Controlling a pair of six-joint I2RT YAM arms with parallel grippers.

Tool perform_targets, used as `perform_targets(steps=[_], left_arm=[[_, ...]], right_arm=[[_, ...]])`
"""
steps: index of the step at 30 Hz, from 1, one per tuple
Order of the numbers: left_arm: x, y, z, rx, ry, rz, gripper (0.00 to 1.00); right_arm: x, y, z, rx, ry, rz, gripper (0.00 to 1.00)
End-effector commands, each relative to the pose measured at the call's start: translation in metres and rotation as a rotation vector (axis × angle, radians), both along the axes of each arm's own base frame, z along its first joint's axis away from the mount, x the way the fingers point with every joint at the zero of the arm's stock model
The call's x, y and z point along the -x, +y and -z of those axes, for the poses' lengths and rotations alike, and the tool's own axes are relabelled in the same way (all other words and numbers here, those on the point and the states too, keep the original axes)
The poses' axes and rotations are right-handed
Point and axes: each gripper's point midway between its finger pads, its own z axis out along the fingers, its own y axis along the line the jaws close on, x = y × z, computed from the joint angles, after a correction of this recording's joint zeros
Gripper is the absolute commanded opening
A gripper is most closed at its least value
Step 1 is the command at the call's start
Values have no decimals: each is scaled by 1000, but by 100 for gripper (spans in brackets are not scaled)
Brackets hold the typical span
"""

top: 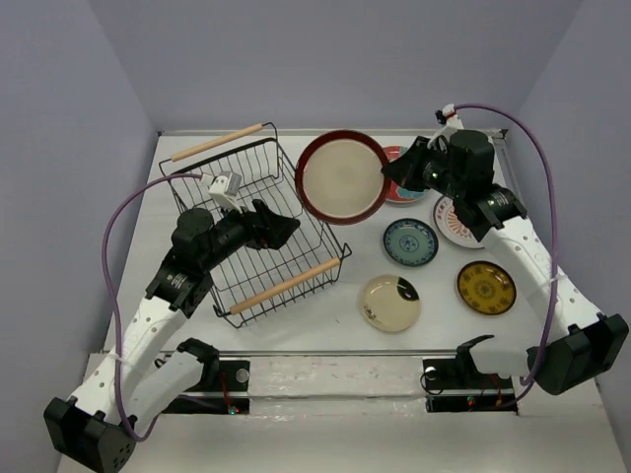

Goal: Load the plates into the dish rack

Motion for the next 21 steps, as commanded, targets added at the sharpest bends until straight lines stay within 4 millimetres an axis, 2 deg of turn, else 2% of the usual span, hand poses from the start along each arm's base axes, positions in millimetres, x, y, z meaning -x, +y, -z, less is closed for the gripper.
perform_targets(steps=[1,4,6,7,8,9,13,15,16,17,18,19,20,21], left_arm=[[-7,-13,-30,115,-55,53,99],[-17,-13,-20,134,-22,43,99],[-19,-14,-17,155,-13,54,95],[-20,-11,-10,164,-1,48,86],[-19,-11,-16,192,-20,53,79],[-19,-8,-10,194,-10,48,66],[-19,-3,-6,192,-7,46,52],[-17,1,-9,201,-19,46,28],[-14,2,-9,206,-24,51,10],[-11,6,-17,215,-55,49,6],[-8,7,-20,217,-68,61,5],[-5,8,-26,221,-89,71,5],[0,12,-35,227,-130,78,5],[7,10,-41,225,-148,121,6]], right_arm=[[24,56,-84,-224,-185,-218,7],[34,77,-80,-271,-171,-308,7],[39,86,-80,-296,-168,-342,7],[42,91,-80,-304,-173,-360,7],[46,97,-73,-304,-158,-378,7],[45,98,-71,-307,-158,-383,7],[51,106,-63,-320,-141,-427,7],[56,111,-63,-333,-144,-455,7],[59,113,-63,-333,-143,-481,7],[60,115,-60,-329,-139,-498,7],[63,118,-57,-318,-137,-535,10],[64,120,-55,-311,-136,-557,18],[65,123,-51,-291,-144,-586,37],[70,126,-48,-279,-139,-628,46]])
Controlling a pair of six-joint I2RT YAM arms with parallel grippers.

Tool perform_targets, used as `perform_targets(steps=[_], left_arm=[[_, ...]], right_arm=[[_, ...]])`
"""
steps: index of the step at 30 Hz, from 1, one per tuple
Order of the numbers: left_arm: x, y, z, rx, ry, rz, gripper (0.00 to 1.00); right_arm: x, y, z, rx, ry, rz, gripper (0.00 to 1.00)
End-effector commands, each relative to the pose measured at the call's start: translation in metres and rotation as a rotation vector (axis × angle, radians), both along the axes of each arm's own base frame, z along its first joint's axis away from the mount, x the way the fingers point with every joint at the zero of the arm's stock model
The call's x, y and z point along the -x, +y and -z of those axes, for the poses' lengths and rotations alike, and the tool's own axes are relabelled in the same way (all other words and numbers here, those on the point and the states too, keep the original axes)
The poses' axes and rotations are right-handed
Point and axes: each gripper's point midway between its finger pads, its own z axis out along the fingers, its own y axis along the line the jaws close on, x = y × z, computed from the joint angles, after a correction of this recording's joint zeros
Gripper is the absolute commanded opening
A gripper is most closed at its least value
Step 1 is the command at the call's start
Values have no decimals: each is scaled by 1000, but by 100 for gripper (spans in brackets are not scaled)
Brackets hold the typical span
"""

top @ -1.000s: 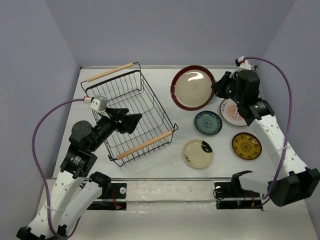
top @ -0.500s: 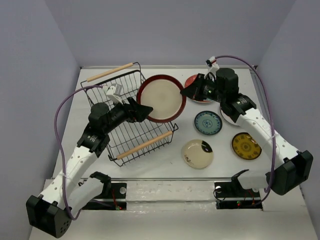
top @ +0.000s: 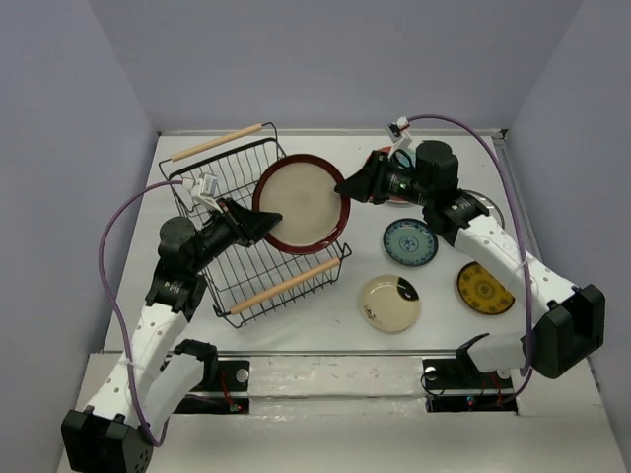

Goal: Load the plates into the dish rack

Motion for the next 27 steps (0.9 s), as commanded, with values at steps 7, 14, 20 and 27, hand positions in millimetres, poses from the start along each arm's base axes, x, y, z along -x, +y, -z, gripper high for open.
perform_targets(steps=[7,14,20,27], left_arm=[[48,1,-54,-7,-285,182,5],[56,-3,-63,19,-301,228,5],[55,-2,-70,23,-316,227,12],[9,54,-69,-169,-278,-212,99]], right_arm=[[39,37,-45,-97,-149,-380,72],[60,61,-36,-98,-123,-523,71],[57,65,-46,-99,-143,-512,8],[18,58,-78,-57,-189,-239,7]])
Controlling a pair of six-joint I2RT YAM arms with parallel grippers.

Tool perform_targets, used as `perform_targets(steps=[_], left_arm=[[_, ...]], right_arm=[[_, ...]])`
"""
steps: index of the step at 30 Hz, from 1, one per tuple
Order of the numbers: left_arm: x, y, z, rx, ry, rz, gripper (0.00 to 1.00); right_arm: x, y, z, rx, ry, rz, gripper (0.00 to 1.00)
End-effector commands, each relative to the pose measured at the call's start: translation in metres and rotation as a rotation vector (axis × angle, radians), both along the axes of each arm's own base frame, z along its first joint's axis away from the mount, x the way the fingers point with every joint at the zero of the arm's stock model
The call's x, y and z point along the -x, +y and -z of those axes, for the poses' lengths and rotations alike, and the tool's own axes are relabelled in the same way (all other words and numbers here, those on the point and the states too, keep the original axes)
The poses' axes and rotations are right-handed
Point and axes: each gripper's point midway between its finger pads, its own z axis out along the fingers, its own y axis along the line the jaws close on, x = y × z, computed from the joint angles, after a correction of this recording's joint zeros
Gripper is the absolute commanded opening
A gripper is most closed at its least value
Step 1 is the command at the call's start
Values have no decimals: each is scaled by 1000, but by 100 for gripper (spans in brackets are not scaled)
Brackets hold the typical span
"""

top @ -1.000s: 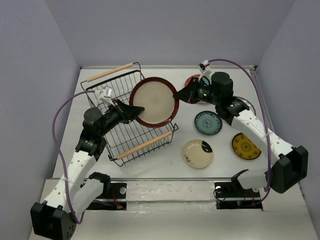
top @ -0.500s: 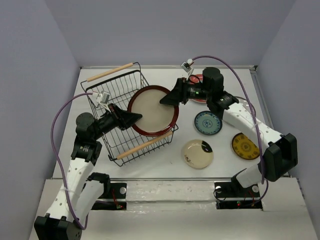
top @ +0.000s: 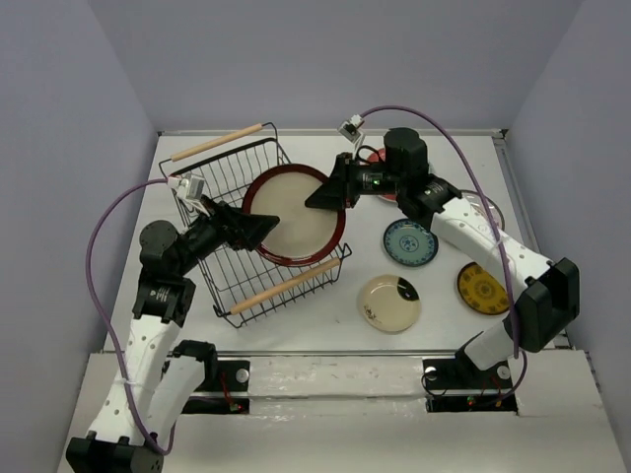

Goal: Load the plates into the dish rack

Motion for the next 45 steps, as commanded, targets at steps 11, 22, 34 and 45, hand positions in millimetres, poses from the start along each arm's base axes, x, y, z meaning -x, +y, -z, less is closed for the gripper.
perform_targets(steps=[11,22,34,45], left_arm=[[-21,148,-51,-272,-137,-940,99],[-14,127,-19,-284,-164,-862,99],[-20,113,-12,-294,-153,-798,99],[-19,111,-13,-288,-158,-785,99]], right_arm=[[-125,18,-56,84,-182,671,7],[-196,60,-30,350,-456,967,7],[-216,60,5,508,-579,1077,7],[-228,73,17,523,-618,1064,7]])
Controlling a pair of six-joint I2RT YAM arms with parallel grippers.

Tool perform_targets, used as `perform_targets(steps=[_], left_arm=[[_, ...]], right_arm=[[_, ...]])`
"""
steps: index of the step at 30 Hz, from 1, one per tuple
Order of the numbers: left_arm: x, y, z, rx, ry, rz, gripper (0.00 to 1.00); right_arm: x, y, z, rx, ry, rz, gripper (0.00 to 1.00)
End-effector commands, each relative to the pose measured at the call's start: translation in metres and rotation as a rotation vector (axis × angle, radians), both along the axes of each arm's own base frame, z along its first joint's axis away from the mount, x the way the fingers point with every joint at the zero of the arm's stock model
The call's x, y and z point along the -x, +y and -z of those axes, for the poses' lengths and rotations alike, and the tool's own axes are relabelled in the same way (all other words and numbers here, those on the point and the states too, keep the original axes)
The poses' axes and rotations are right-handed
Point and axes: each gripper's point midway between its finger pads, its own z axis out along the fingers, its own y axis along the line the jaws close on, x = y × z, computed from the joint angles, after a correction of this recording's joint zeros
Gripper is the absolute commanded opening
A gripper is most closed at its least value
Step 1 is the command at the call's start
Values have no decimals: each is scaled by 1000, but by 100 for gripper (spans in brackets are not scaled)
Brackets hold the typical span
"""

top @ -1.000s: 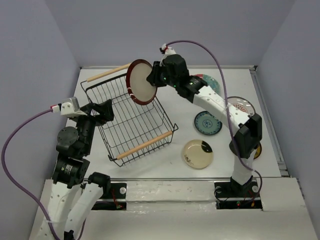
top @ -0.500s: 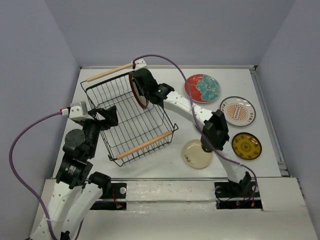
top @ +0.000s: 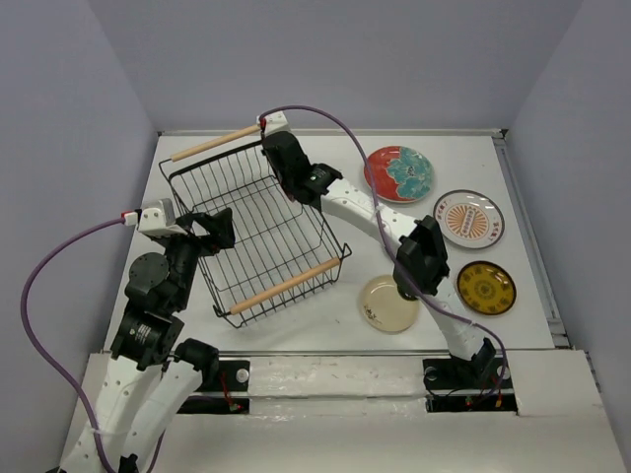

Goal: Load the plates into the dish rack

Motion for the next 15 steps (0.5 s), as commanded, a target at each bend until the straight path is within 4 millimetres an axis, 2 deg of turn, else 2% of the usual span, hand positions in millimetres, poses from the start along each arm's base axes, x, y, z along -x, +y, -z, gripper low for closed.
perform_targets(steps=[1,10,15], left_arm=[[-2,-3,-10,10,-47,12,99],[-1,-3,-11,11,-50,15,99],[-1,-3,-11,11,-50,14,99]], right_arm=[[-13,14,-82,-190,-201,27,7],[-18,24,-64,-196,-183,15,7],[-20,27,-47,-182,-162,19,7]])
